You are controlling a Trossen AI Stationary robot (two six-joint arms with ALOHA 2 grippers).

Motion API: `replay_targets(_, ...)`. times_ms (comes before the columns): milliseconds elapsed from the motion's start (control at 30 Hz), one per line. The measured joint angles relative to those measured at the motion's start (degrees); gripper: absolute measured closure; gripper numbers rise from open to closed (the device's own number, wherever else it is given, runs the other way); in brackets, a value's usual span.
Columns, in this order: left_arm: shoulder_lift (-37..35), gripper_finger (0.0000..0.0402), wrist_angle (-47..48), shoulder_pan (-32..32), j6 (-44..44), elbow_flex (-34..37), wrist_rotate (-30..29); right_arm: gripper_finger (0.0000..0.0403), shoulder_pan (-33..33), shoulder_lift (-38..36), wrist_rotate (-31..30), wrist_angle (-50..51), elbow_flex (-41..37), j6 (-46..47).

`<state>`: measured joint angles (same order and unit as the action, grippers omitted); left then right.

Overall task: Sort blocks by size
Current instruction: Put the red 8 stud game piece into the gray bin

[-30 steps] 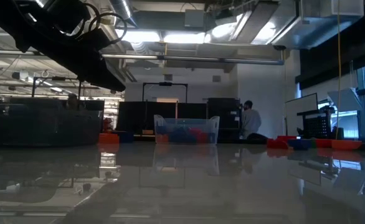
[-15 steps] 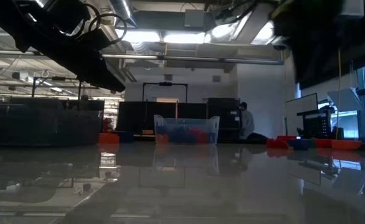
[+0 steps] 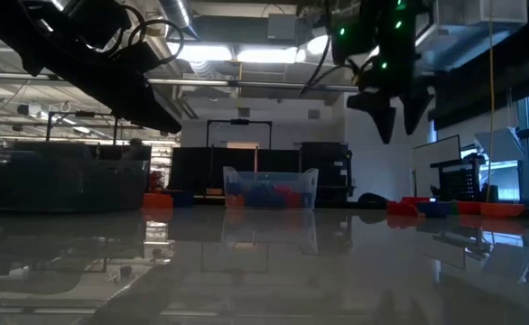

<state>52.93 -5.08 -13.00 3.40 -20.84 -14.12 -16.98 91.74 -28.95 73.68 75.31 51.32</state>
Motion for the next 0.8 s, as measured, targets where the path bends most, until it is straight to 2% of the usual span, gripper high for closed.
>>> replay_targets(133,0.0,0.0167,0.0,0.0,0.0,0.0,0.0,0.0134,-8.6,0.4,0.7,-4.3,0.0,-7.3)
replay_targets(367,0.0,0.0167,0.1,0.0,0.0,0.0,0.0,0.0134,-19.9,3.8,8.6,-7.9,0.0,-14.3)
replay_targets(567,0.0,0.0167,0.0,0.0,0.0,0.0,0.0,0.0134,-24.4,8.3,12.0,-10.7,0.0,-15.8)
replay_targets(700,0.0,0.0167,0.0,0.0,0.2,0.0,0.0,0.0134,-24.8,10.8,17.3,-13.4,0.0,-15.2)
replay_targets(800,0.0,0.0167,-0.1,0.0,0.4,0.0,0.0,0.0134,-24.6,12.0,18.8,-15.6,0.0,-15.1)
